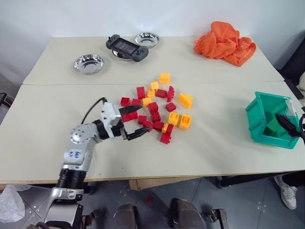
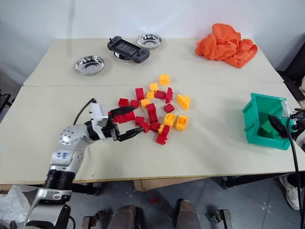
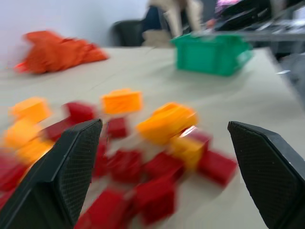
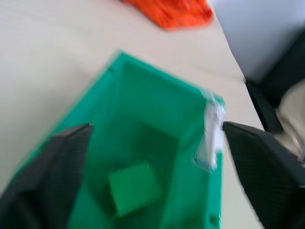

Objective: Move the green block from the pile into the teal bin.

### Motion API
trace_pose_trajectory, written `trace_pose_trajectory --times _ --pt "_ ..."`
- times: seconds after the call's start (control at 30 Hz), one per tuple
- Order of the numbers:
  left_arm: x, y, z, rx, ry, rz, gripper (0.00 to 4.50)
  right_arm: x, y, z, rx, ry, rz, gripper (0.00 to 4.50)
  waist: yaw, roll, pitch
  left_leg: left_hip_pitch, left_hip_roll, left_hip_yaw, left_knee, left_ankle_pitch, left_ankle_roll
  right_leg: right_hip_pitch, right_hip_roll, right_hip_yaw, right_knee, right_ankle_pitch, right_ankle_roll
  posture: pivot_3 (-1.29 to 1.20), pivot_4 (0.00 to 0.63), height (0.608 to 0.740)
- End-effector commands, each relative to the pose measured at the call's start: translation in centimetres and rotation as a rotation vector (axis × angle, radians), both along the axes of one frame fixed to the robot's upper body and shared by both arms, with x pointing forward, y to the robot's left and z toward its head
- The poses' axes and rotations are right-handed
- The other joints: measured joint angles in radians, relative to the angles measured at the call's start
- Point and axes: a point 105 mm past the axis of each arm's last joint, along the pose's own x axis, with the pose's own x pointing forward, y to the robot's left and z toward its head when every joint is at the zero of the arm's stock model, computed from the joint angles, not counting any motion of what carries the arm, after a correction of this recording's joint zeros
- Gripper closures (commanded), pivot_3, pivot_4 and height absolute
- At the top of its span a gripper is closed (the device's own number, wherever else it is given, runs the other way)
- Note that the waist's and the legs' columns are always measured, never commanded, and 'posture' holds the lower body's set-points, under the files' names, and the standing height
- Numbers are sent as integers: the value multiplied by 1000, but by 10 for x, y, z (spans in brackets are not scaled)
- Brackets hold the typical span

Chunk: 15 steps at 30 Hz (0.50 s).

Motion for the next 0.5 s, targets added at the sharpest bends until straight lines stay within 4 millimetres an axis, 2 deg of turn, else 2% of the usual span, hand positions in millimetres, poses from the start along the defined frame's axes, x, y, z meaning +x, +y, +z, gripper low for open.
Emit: trace_pose_trajectory --times 0.03,0.07,0.13,0.3,0.37,0.5 --pt "-4 17 -7 32 -4 58 0 -7 44 27 -15 -130 255 29 1 0 0 0 0 0 0 0 0 0 0 0 0 0 0 0 150 740" --pt "-6 23 -11 47 2 73 0 -10 64 28 11 -149 359 29 1 0 0 0 0 0 0 0 0 0 0 0 0 0 0 0 150 740" --pt "-8 32 -17 77 6 114 0 -15 91 20 9 -124 496 29 -4 0 0 0 0 0 -1 0 0 0 1 0 0 0 0 0 150 740" --pt "-22 58 -27 77 31 226 0 -24 159 -23 47 -6 775 29 -8 0 0 0 0 0 -1 0 0 0 0 0 0 0 0 0 150 740" --pt "-27 66 -30 72 41 271 0 -22 168 -36 42 10 810 29 -6 0 0 0 0 0 -1 0 0 0 0 0 0 0 0 0 150 740" --pt "-38 81 -34 65 54 355 0 -15 170 -56 33 13 813 29 -3 0 0 0 0 0 -1 0 0 0 0 0 0 0 0 0 150 740"
